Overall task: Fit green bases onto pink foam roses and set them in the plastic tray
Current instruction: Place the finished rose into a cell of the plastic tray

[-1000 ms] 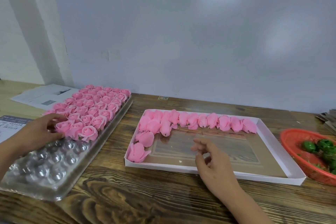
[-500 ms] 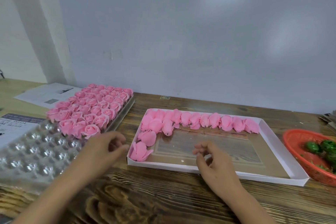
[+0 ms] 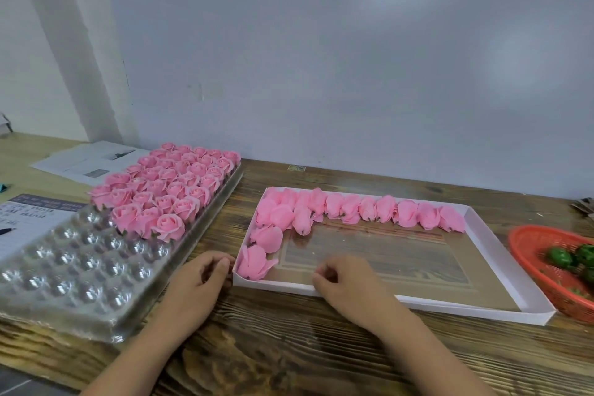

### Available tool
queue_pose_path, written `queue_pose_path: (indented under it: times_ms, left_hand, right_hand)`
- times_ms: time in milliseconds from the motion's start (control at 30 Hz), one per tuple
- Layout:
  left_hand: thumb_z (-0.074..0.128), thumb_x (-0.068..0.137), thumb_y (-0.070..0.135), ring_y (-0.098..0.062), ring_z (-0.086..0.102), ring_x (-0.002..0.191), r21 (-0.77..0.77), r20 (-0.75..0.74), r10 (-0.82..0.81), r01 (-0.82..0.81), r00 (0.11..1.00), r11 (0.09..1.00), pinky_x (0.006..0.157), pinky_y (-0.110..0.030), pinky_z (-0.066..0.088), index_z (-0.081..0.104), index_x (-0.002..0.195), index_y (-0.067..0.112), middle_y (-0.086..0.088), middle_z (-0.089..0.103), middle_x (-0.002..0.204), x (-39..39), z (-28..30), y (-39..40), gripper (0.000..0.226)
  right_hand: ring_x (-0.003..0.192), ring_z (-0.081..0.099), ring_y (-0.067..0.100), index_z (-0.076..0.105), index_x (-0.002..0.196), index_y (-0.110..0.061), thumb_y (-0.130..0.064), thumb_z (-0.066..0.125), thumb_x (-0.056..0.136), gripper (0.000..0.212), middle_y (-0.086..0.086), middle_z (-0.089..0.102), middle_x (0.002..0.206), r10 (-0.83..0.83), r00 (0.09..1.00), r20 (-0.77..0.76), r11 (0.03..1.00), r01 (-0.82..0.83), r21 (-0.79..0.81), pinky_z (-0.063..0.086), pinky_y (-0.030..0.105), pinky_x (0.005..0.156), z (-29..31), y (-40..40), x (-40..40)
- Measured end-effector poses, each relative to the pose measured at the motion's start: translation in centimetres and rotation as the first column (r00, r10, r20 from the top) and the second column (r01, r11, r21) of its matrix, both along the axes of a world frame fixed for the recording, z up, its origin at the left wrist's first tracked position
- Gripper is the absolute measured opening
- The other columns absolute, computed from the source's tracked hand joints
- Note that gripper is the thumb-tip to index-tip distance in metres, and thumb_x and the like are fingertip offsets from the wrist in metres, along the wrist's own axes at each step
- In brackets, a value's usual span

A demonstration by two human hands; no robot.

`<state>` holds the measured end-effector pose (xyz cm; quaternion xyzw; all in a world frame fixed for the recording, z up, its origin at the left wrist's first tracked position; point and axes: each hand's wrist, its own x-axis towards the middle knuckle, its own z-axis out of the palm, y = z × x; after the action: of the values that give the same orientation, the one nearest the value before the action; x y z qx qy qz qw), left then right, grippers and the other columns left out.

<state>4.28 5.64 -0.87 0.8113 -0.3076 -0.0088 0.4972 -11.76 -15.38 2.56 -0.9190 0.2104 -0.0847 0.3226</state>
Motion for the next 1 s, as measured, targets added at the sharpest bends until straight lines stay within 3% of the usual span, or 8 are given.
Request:
queue_pose_path:
  times_ms: [133,267,333,433,600,767,867,1000]
  left_hand:
    - [0.058,0.098,0.003,-0.001,0.067,0.067,0.001,-0.035,0.003,-0.003,0.999,1.0,0.063,-0.007,0.045,0.073,0.09,0.025,0.013,0.072,0.077,-0.1,0.1,0.1,0.027]
    - [0.058,0.097,0.0,-0.001,0.067,0.067,-0.01,-0.039,0.014,-0.015,0.999,1.0,0.064,-0.009,0.046,0.073,0.091,0.022,0.011,0.072,0.075,-0.5,0.4,0.2,0.027]
    - [0.057,0.097,-0.001,-0.002,0.067,0.068,-0.011,-0.037,0.01,-0.01,0.999,1.0,0.064,-0.008,0.046,0.072,0.091,0.022,0.013,0.073,0.078,-0.6,0.5,0.2,0.028]
    - [0.056,0.098,0.001,-0.001,0.067,0.068,-0.002,-0.027,0.002,-0.002,1.0,1.0,0.064,-0.008,0.046,0.072,0.091,0.025,0.015,0.072,0.078,-0.6,0.5,0.2,0.029]
    - [0.056,0.098,0.001,-0.002,0.067,0.068,-0.007,-0.021,-0.002,0.002,1.0,1.0,0.066,-0.01,0.046,0.071,0.09,0.027,0.014,0.072,0.077,-0.5,0.4,0.2,0.031]
    - [0.057,0.098,0.002,-0.002,0.067,0.069,0.002,-0.013,0.0,0.0,1.0,1.0,0.066,-0.009,0.046,0.07,0.091,0.03,0.014,0.071,0.078,-0.5,0.4,0.3,0.032]
    - [0.057,0.098,0.003,-0.002,0.068,0.07,0.013,-0.014,0.007,-0.007,1.0,1.0,0.068,-0.01,0.047,0.07,0.091,0.03,0.016,0.071,0.079,-0.6,0.5,0.3,0.031]
    - [0.056,0.098,0.003,-0.003,0.068,0.07,0.015,-0.025,0.005,-0.005,1.0,1.0,0.07,-0.015,0.049,0.071,0.09,0.028,0.015,0.071,0.079,-0.7,0.6,0.3,0.03]
  right_hand:
    - [0.074,0.066,0.017,0.074,0.081,-0.008,-0.022,0.06,0.086,0.02,0.008,0.073,0.081,0.043,0.996,-0.082,0.996,-0.037,0.075,0.054,0.03,0.067,0.7,1.2,3.5]
    - [0.059,0.055,0.008,0.069,0.067,-0.01,-0.028,0.067,0.084,0.025,0.0,0.065,0.062,0.034,0.996,-0.083,0.982,-0.018,0.188,0.047,0.025,0.054,1.0,2.9,6.0]
    - [0.067,0.058,0.013,0.067,0.071,-0.009,-0.022,0.062,0.087,0.021,0.006,0.068,0.073,-0.003,0.998,-0.069,0.966,0.021,0.259,0.051,0.029,0.063,1.1,3.6,6.9]
    - [0.066,0.057,0.015,0.058,0.068,-0.014,-0.022,0.059,0.087,0.021,0.004,0.062,0.071,-0.063,0.995,-0.076,0.953,0.082,0.293,0.044,0.024,0.059,1.2,4.4,7.8]
    - [0.054,0.042,0.008,0.044,0.058,-0.022,-0.024,0.058,0.087,0.032,-0.005,0.044,0.057,-0.085,0.996,-0.03,0.958,0.09,0.271,0.03,0.021,0.051,1.3,5.6,8.4]
    - [0.056,0.042,0.012,0.041,0.057,-0.025,-0.026,0.06,0.085,0.033,-0.006,0.042,0.058,-0.112,0.993,0.021,0.969,0.105,0.224,0.03,0.021,0.05,1.1,6.3,8.7]
    - [0.057,0.046,0.01,0.051,0.06,-0.02,-0.026,0.064,0.08,0.025,-0.005,0.05,0.061,-0.135,0.991,0.022,0.961,0.126,0.247,0.032,0.018,0.048,1.3,6.6,9.0]
    - [0.047,0.039,0.006,0.045,0.053,-0.02,-0.019,0.062,0.073,0.026,-0.007,0.044,0.051,-0.118,0.993,-0.009,0.982,0.118,0.146,0.026,0.016,0.041,1.8,7.1,9.9]
